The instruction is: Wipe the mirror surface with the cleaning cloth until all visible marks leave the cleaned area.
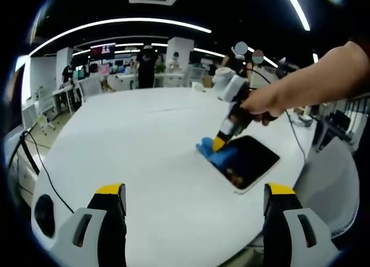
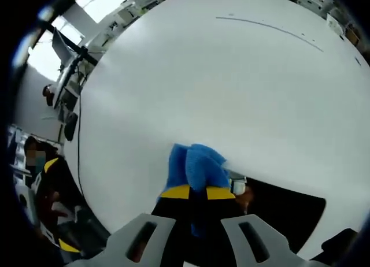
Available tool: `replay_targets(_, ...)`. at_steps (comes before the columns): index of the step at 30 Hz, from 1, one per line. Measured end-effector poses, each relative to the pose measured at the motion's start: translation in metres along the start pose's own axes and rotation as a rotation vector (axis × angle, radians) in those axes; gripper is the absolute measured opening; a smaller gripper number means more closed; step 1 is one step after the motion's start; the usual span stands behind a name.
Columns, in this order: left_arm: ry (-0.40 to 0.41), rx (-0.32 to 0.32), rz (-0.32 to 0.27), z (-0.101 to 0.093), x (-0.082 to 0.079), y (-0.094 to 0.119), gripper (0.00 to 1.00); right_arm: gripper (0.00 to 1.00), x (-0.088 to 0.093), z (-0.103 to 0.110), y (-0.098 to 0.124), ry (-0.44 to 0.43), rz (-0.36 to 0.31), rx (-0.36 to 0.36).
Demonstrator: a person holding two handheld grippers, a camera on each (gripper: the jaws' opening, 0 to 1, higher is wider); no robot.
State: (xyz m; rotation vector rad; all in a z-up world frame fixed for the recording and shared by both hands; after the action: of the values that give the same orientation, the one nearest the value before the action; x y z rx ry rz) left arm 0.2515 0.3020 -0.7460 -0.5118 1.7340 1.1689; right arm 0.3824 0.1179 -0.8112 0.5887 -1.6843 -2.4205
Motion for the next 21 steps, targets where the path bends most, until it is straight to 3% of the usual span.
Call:
replay_targets(8,0.011,0.002,0.009,-0.002,0.005,0.001,1.0,0.02,0.009,0.006,0.009,0.026,-0.021,0.015)
replay_targets(21,0.017,0.007,0.003,-0.007,0.002,-0.003,0.99,0.02,0.009,0.004,-0.004,0.013,-0.038,-0.021)
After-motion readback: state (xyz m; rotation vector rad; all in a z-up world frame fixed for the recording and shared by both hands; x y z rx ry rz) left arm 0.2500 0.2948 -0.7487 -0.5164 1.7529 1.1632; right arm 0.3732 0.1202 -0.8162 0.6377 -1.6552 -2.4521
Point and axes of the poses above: the point that each gripper's makers call its tool centre point, and the gripper's own axes: y roughly backward along the fingers, z roughly to its left, x roughly out of its underside, the point moved 4 cm from there along y, roughly backward along the fingers, and after that the axes turned 4 degrees about -x, right-handed, at the moved point
